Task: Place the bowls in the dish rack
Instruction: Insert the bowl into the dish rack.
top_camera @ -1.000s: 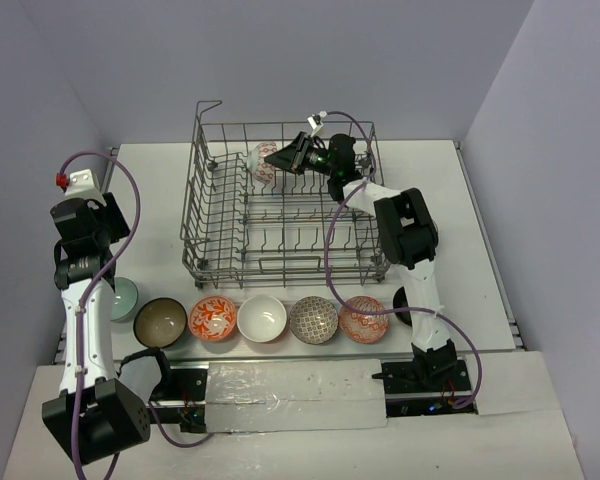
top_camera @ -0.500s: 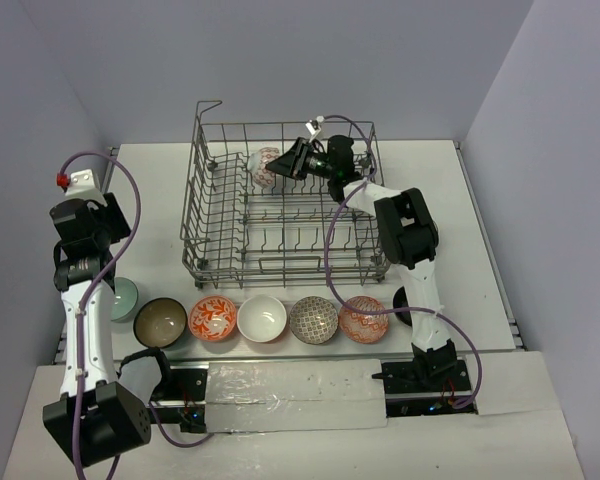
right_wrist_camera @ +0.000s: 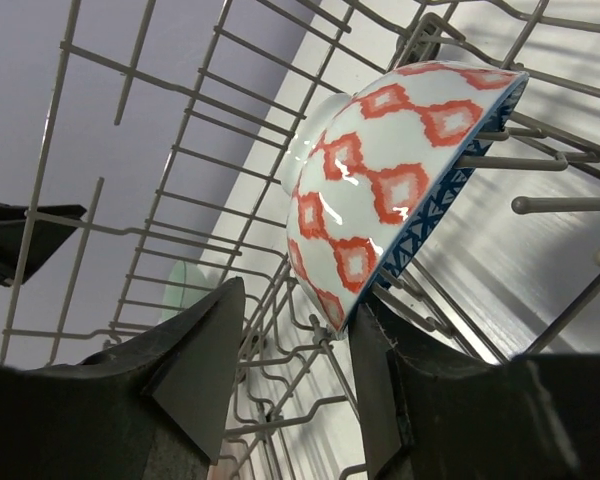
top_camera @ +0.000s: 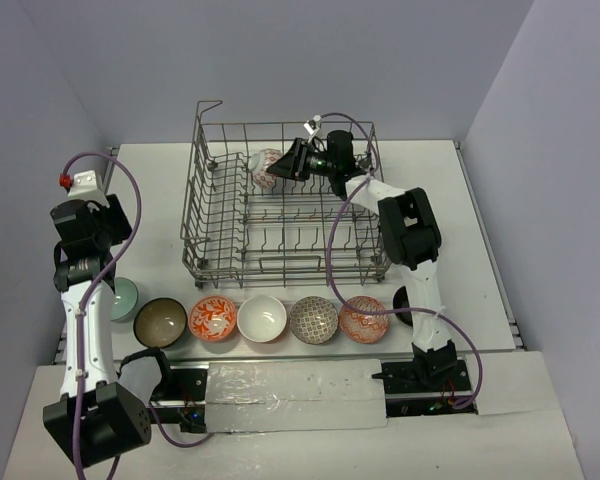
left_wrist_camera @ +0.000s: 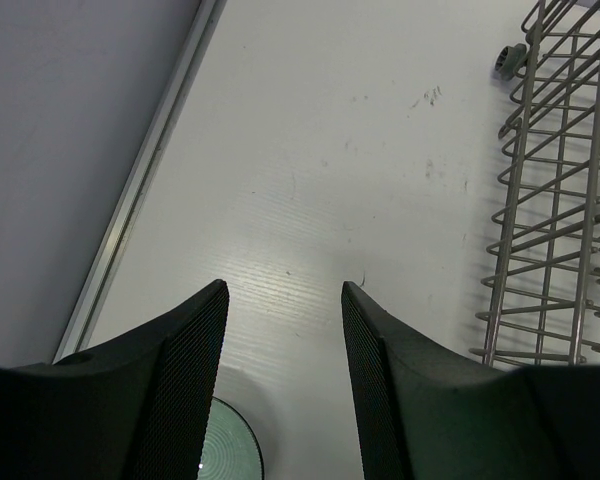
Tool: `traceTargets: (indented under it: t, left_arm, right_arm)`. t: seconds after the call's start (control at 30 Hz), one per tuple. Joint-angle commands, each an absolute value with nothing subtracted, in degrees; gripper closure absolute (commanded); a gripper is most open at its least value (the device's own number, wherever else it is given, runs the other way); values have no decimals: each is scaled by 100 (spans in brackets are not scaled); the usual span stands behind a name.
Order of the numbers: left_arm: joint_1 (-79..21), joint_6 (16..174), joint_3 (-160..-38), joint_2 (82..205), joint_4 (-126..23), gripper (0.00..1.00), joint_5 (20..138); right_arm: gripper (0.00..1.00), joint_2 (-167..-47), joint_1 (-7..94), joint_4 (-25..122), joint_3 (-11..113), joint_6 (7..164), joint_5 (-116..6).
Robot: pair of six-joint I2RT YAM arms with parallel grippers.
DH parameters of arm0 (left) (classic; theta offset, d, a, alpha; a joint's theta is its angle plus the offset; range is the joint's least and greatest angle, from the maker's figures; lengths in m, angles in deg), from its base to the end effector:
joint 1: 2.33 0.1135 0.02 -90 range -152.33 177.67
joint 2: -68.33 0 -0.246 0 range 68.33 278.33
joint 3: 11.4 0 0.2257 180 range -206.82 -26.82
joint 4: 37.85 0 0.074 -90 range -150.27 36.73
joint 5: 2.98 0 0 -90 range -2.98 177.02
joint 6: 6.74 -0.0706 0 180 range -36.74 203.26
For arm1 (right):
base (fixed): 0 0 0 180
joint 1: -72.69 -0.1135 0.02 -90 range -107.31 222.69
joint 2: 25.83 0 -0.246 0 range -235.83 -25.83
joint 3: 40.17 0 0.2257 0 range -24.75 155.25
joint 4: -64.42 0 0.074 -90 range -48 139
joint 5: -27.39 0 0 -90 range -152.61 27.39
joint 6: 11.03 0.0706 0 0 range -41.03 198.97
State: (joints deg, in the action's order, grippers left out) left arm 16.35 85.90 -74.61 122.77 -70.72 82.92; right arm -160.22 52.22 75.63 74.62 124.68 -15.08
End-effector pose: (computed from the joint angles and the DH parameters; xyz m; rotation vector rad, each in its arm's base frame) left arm 0.2212 0.0695 0.2891 -0.3230 1.9656 0.1095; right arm 0.4737 0.2324 0.1958 -0.2757 1.9144 1.5191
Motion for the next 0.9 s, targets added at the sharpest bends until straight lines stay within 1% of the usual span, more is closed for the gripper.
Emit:
traceTargets:
  t: [0.0, 0.23, 0.87]
  left_arm:
    - [1665, 8652, -7524, 12116, -6979, 45, 8113]
    - [1665, 8669, -7524, 12098, -6979, 45, 8026]
    - [1665, 8669, -7419, 11957, -6917, 44, 7920]
  right_arm:
    - [46, -15618, 5345, 7011, 7782, 11888, -1655]
    - [44, -15556, 5371, 6254, 8080, 11395, -1778]
    - [44, -15117, 5406, 5507, 8292, 10570, -1928]
